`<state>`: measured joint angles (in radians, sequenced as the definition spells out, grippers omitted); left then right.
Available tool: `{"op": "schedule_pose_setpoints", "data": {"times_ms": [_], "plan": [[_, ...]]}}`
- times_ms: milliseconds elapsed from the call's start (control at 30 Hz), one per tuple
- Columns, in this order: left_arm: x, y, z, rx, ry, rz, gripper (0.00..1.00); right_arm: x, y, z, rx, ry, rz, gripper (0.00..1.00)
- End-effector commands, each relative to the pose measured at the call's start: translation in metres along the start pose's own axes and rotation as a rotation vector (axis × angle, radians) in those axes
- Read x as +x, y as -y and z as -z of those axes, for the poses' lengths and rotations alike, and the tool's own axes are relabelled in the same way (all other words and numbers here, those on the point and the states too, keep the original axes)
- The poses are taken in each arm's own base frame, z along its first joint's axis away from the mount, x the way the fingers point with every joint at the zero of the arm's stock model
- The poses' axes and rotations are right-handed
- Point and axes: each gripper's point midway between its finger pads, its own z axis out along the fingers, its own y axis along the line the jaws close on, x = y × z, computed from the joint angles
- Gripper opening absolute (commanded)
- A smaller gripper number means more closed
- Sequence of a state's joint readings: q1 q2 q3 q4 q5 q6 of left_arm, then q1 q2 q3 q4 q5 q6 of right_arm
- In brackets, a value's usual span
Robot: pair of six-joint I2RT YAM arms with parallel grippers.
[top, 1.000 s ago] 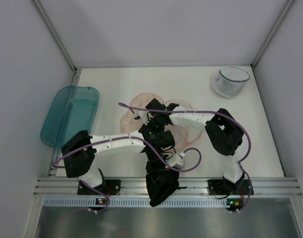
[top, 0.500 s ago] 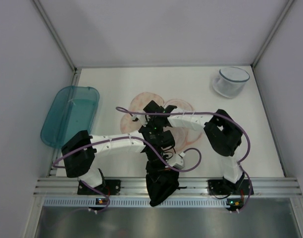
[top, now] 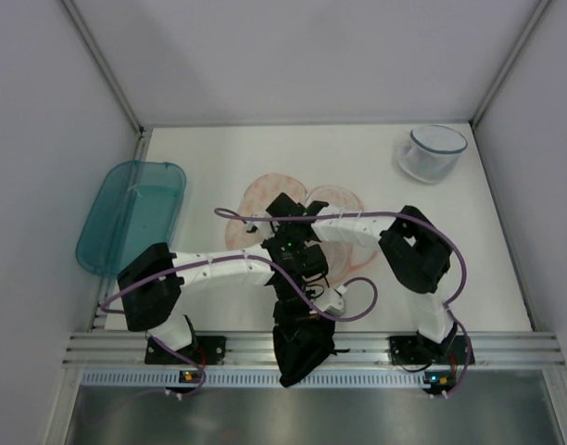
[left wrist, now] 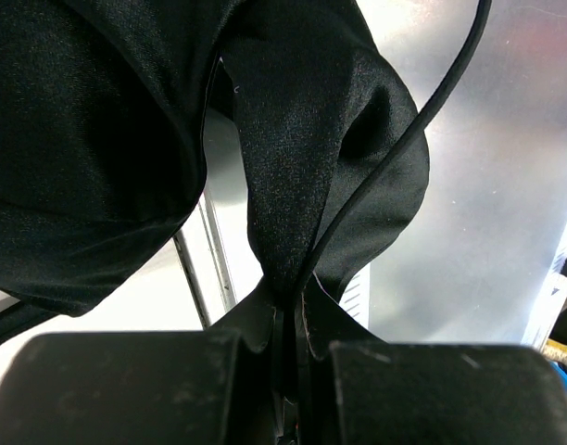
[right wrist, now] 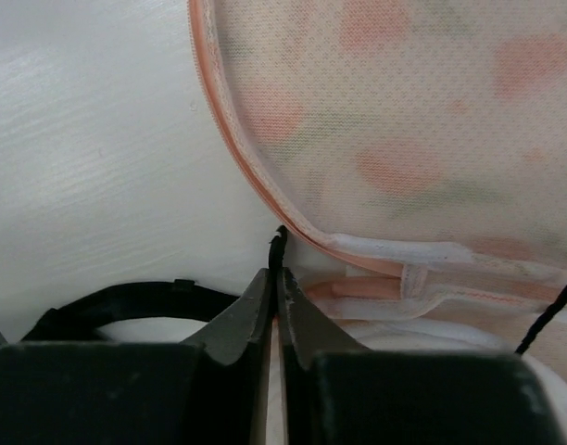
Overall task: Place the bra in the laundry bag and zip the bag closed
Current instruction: Place the bra in the laundry bag.
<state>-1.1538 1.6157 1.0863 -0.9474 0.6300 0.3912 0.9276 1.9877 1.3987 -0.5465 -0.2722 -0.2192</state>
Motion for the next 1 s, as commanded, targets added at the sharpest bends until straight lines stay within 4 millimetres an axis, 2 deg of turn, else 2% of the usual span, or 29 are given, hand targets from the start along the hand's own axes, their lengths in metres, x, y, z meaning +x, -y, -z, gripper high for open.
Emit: {"op": "schedule_pose_setpoints", "data": {"times_ms": [0, 100, 133, 200, 233, 333, 400, 500, 600, 633, 700, 733, 767, 833, 867, 933, 967], "plan": [[-0.008, 0.005, 0.005, 0.008, 0.020, -0.015, 0.00, -0.003, -0.007, -0.005, -0.011, -0.001, 0.026, 0.00], [-0.011, 0.008, 0.011, -0.010, 0.044, -0.021, 0.00, -0.017, -0.017, 0.014, -0.046, 0.037, 0.005, 0.00], [-0.013, 0.010, 0.014, -0.013, 0.052, -0.020, 0.00, -0.030, -0.021, 0.031, -0.048, 0.085, 0.006, 0.00], [-0.016, 0.015, 0.021, -0.019, 0.081, -0.034, 0.00, -0.043, -0.025, 0.052, -0.065, 0.141, -0.009, 0.00], [-0.019, 0.017, 0.023, -0.019, 0.093, -0.041, 0.00, -0.053, -0.027, 0.070, -0.057, 0.189, 0.000, 0.00], [-0.025, 0.022, 0.031, -0.023, 0.125, -0.062, 0.00, -0.066, -0.025, 0.096, -0.039, 0.258, 0.003, 0.00], [-0.029, 0.025, 0.035, -0.024, 0.140, -0.072, 0.00, -0.074, -0.015, 0.121, -0.010, 0.316, -0.005, 0.00], [-0.039, 0.024, 0.044, -0.048, 0.165, -0.107, 0.00, -0.082, -0.002, 0.141, 0.018, 0.365, -0.027, 0.00], [-0.056, 0.017, 0.062, -0.130, 0.204, -0.163, 0.00, -0.095, 0.026, 0.175, 0.070, 0.437, -0.061, 0.00], [-0.073, 0.017, 0.075, -0.162, 0.242, -0.195, 0.00, -0.095, 0.044, 0.187, 0.104, 0.457, -0.083, 0.00], [-0.090, 0.012, 0.092, -0.208, 0.284, -0.224, 0.00, -0.108, 0.062, 0.216, 0.156, 0.522, -0.084, 0.00], [-0.105, 0.011, 0.104, -0.225, 0.318, -0.242, 0.00, -0.107, 0.082, 0.230, 0.200, 0.544, -0.103, 0.00], [-0.114, 0.010, 0.114, -0.232, 0.345, -0.249, 0.00, -0.115, 0.092, 0.248, 0.235, 0.582, -0.097, 0.00], [-0.122, -0.006, 0.129, -0.251, 0.364, -0.234, 0.00, -0.116, 0.119, 0.270, 0.305, 0.617, -0.113, 0.00], [-0.138, -0.008, 0.151, -0.289, 0.405, -0.275, 0.00, -0.125, 0.128, 0.290, 0.349, 0.659, -0.100, 0.00], [-0.145, -0.035, 0.172, -0.366, 0.417, -0.256, 0.00, -0.125, 0.155, 0.311, 0.427, 0.692, -0.121, 0.00], [-0.154, -0.046, 0.197, -0.432, 0.455, -0.282, 0.00, -0.136, 0.163, 0.332, 0.475, 0.750, -0.107, 0.00]]}}
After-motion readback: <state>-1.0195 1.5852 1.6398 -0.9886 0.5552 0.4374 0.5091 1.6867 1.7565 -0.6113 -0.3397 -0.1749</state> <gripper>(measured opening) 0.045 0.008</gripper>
